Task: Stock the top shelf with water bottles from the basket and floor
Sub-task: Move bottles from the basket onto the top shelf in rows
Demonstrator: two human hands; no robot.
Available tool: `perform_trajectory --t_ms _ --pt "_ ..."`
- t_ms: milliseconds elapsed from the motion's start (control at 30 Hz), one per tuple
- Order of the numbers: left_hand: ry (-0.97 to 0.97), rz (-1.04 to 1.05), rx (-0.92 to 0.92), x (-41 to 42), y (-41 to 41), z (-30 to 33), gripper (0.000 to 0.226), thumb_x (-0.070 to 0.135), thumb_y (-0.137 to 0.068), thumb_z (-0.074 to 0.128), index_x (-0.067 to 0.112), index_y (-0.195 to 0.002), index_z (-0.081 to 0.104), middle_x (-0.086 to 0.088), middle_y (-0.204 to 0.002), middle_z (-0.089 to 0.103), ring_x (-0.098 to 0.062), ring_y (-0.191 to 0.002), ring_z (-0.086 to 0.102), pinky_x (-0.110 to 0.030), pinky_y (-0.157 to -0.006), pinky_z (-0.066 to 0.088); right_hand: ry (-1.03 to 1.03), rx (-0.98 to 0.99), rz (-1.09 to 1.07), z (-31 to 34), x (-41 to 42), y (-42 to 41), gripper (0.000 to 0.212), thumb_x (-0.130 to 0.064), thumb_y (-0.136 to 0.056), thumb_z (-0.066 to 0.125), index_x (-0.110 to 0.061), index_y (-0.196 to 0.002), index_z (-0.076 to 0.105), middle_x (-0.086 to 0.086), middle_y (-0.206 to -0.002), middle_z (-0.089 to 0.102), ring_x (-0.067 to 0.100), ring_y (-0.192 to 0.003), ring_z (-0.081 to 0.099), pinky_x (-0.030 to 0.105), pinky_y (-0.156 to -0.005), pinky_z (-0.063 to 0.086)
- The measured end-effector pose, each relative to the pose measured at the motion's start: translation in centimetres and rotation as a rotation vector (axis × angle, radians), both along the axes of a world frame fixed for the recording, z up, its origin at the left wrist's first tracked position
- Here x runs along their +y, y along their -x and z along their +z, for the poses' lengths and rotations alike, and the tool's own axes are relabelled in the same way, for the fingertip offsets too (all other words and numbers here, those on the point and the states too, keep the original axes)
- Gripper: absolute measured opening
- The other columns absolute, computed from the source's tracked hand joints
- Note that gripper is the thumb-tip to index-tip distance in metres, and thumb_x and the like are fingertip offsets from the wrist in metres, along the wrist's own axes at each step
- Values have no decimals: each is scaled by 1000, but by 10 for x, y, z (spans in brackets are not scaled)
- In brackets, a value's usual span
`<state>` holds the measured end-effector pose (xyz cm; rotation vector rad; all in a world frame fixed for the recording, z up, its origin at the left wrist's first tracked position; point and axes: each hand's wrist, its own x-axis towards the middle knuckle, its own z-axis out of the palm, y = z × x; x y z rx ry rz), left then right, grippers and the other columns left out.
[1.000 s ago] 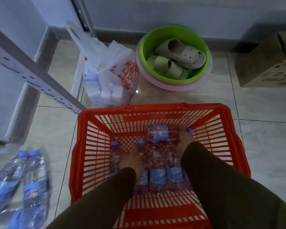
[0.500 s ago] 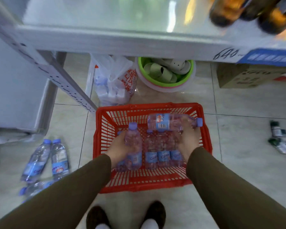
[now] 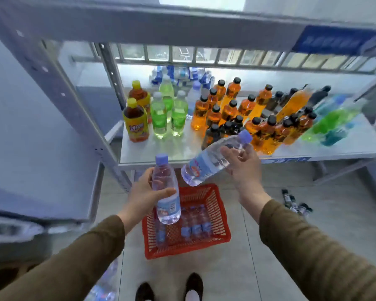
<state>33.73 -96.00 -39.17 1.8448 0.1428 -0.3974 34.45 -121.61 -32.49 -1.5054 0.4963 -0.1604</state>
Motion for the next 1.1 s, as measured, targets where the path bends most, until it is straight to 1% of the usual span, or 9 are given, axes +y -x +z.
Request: perform_trajectory --t_ms 133,233,367,500,567,633,867,1000,1100 --pt "24 38 -154 -9 -8 125 56 24 -65 92 29 -115 65 8 -100 76 -2 -87 72 -33 -85 56 110 -175 119 119 -8 -17 34 -17 -88 81 -21 -118 66 -10 -93 72 -3 -80 70 18 -70 54" --pt "17 71 -272 -12 -19 186 74 46 -50 89 32 -118 65 6 -104 76 -10 -92 72 -35 -84 56 202 -298 177 174 -16 -34 26 -18 -86 84 -26 -105 68 -13 -83 74 8 -83 70 31 -80 56" --pt "-25 120 -440 -21 -27 273 70 40 -53 95 25 -115 66 3 -99 76 -7 -87 72 -22 -76 55 260 -432 262 252 -25 -63 36 -27 -77 89 -23 -105 68 -14 -80 72 8 -80 68 34 -79 55" --pt "-139 173 -606 -24 -42 336 81 64 -51 85 31 -122 64 9 -107 75 -5 -96 71 -39 -90 57 369 -534 344 312 -21 -95 58 -45 -70 85 -15 -117 69 -12 -83 70 9 -80 68 41 -81 57" --pt "-179 224 -671 -21 -53 362 83 65 -52 84 30 -124 63 11 -108 74 -1 -94 70 -40 -90 57 396 -557 365 333 -13 -116 53 -46 -70 84 -22 -114 69 -12 -83 70 9 -78 67 43 -81 58" --pt "-220 292 -729 -19 -66 384 83 71 -51 80 31 -122 62 12 -106 74 -5 -95 70 -40 -90 57 412 -569 385 351 -2 -138 46 -43 -71 84 -27 -112 68 -10 -86 72 12 -80 69 47 -84 59" --pt "-325 425 -785 2 -121 417 88 85 -49 72 39 -119 49 15 -115 70 -14 -101 69 -47 -89 57 522 -565 463 380 56 -220 75 -57 -68 82 -19 -131 64 4 -111 77 24 -99 74 52 -93 59" --pt "-381 463 -758 5 -152 415 88 84 -50 71 36 -118 43 11 -115 68 -18 -99 68 -48 -86 57 586 -513 519 378 85 -260 83 -63 -66 80 -24 -137 59 4 -125 74 24 -108 73 50 -95 59" --pt "-439 488 -724 3 -173 409 81 77 -58 75 34 -118 41 11 -117 67 -19 -98 68 -46 -84 57 623 -492 567 373 101 -288 78 -55 -73 82 -24 -140 56 5 -131 72 26 -112 71 50 -99 57"
